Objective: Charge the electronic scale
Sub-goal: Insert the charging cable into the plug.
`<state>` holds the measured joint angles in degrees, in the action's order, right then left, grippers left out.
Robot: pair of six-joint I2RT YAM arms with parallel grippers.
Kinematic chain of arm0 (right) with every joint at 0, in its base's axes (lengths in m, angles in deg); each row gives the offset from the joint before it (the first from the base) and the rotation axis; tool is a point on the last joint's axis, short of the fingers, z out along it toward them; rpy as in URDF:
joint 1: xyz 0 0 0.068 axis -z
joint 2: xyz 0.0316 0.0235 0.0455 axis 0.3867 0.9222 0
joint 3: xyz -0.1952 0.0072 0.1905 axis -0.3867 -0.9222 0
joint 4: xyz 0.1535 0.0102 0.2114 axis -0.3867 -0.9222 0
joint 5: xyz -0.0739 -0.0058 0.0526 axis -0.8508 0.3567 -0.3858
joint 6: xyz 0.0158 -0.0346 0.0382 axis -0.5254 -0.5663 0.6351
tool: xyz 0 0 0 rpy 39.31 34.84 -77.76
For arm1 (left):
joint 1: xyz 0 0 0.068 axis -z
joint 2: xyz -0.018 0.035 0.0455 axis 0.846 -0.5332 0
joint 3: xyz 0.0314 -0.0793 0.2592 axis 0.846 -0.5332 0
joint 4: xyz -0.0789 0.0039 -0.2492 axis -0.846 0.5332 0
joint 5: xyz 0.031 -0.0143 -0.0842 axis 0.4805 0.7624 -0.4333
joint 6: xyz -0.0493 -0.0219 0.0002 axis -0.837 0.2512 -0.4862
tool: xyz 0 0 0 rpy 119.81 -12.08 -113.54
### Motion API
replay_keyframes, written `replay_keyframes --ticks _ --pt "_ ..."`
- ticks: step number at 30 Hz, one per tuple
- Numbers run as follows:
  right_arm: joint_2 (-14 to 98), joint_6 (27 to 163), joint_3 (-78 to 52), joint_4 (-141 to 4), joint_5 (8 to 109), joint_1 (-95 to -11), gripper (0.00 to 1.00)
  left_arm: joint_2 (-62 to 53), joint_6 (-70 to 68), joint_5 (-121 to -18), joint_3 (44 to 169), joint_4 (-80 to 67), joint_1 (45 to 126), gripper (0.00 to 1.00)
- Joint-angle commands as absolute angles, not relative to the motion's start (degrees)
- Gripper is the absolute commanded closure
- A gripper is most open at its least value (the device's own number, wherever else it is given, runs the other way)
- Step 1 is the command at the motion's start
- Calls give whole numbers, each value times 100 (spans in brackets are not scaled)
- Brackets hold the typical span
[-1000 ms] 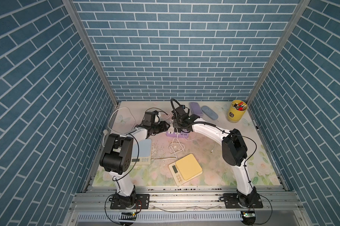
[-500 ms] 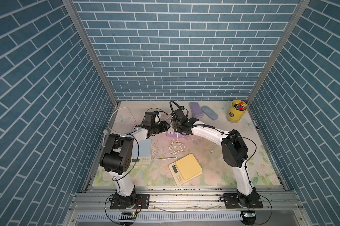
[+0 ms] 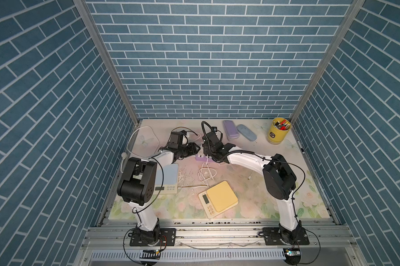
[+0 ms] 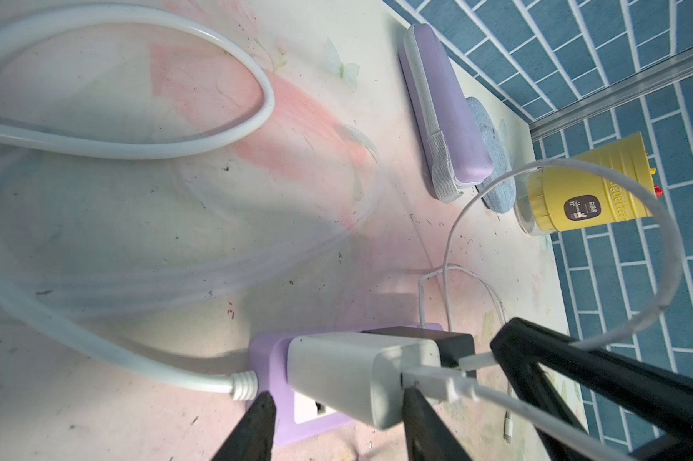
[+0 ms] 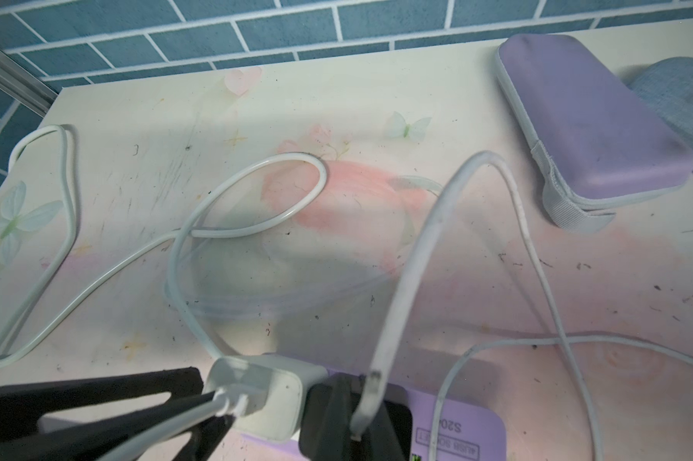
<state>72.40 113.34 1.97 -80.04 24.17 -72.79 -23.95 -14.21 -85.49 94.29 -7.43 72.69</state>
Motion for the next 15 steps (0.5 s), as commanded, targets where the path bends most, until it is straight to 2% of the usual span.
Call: replay_keyframes --ticks 1,9,15 --pt "7329 10962 -149 -8385 2642 -7399 100 -2473 -1370 -8630 9308 -398 7421 46" --pt "7194 10724 -318 -8040 2750 -7398 100 -2481 -1373 -8651 9335 -365 7423 46" --pt "7265 10991 -140 -8348 2323 -7392 100 -2540 -1376 -8677 9352 -371 7430 46"
